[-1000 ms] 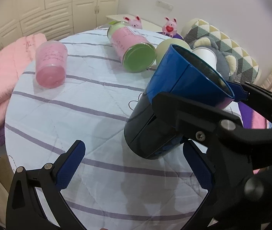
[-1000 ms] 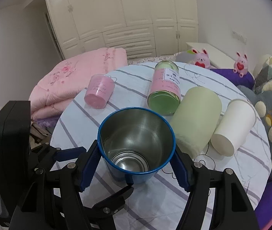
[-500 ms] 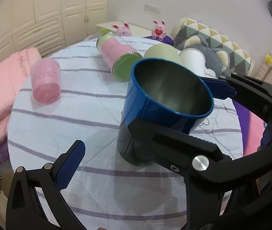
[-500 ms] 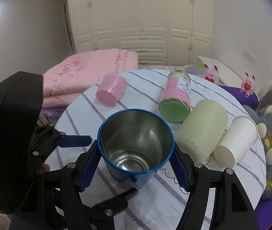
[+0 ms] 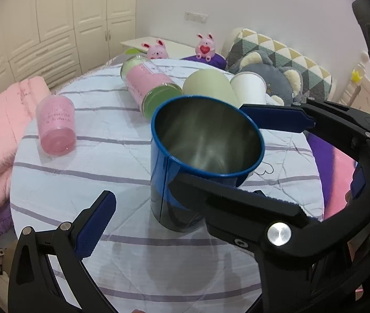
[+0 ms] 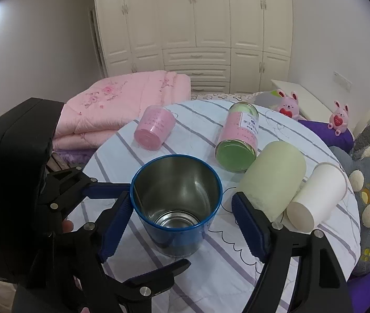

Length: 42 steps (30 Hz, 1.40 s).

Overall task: Flip cup upright
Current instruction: 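Lower the upright mug onto the table and open the right gripper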

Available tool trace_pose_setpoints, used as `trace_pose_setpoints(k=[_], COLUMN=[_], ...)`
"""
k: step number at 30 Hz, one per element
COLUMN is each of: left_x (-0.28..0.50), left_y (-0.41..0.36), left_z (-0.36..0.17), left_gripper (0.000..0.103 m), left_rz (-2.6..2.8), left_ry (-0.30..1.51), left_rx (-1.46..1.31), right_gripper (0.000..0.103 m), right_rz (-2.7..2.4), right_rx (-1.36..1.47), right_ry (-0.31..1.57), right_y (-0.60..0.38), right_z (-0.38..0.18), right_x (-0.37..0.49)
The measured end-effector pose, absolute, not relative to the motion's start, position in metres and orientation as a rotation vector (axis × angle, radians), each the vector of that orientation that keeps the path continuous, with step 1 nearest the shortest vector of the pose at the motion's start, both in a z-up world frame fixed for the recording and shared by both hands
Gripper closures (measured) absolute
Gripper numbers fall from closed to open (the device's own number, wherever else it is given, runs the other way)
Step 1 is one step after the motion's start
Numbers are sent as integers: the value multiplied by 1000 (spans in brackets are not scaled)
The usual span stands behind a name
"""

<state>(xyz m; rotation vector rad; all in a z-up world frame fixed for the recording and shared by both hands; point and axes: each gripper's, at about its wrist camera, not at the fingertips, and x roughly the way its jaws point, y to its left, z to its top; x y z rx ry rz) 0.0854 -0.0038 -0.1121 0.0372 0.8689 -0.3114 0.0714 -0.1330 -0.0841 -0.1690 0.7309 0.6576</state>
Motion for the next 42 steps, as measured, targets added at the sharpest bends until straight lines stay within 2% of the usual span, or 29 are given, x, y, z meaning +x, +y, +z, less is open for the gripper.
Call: trace_pose_setpoints(k=[20,42], left_x=[75,14], left_y=[-16,-33], left_z=[-92,-31], left_gripper=[0,0], left_rz=[-328,-244], left_ry=[817,660], left_rx=[88,142], right_gripper=[23,22], right_rz=[650,453], right_rx=[-123,-49], right_ry=[708,632], right_y=[-148,-207], right_z=[-71,-5], right_x=[62,8])
